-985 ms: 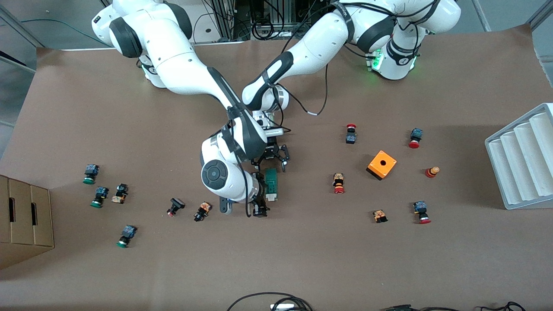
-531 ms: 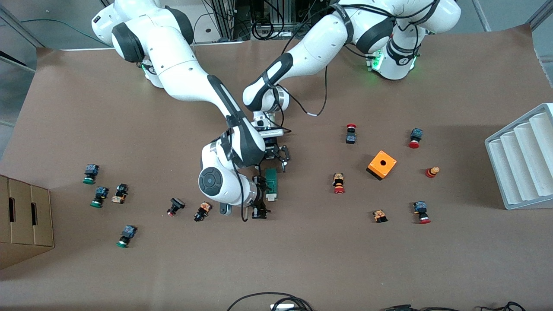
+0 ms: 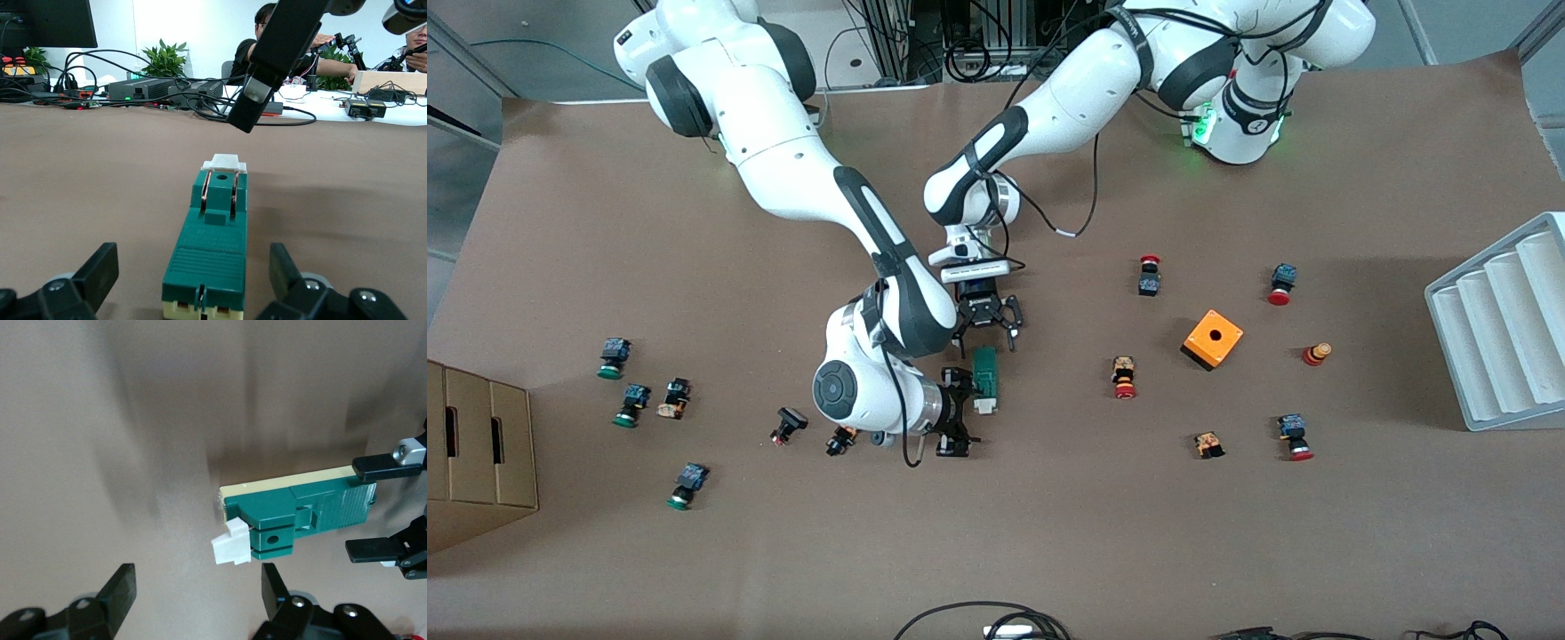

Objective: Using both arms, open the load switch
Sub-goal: 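Hold the switch body with the right gripper, bring the left gripper onto the handle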

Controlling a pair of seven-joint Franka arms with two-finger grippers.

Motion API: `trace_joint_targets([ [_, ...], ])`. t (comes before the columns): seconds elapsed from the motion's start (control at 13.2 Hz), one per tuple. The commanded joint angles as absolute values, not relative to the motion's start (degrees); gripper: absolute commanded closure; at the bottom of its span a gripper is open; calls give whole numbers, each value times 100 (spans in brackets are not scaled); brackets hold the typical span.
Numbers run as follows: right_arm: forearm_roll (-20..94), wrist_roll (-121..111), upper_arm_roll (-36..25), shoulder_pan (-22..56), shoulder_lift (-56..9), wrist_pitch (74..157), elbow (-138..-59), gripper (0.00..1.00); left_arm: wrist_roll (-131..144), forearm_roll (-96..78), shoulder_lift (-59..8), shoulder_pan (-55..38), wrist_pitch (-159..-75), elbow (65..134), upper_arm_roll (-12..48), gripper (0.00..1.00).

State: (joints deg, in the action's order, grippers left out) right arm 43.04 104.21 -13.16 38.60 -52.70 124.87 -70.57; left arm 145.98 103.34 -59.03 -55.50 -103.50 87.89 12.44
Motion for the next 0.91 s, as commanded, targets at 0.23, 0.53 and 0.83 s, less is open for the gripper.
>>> trace_joint_targets([
  [0.23,4474,10136,-1301,3832,-5265,12235,-6847,0,14572,10424,-6266,-5651,-10090,8342,1283,0],
  [0.53,4674,9764,-1318,3841,-5291,11848,-6891,0,14423,10424,-6267,-5660,-10099,8297,1283,0],
  [0.83,4720,10634,-1327,3736,-5326,12250,-6891,0,14423,10424,-6275,-5643,-10107,8323,1283,0],
])
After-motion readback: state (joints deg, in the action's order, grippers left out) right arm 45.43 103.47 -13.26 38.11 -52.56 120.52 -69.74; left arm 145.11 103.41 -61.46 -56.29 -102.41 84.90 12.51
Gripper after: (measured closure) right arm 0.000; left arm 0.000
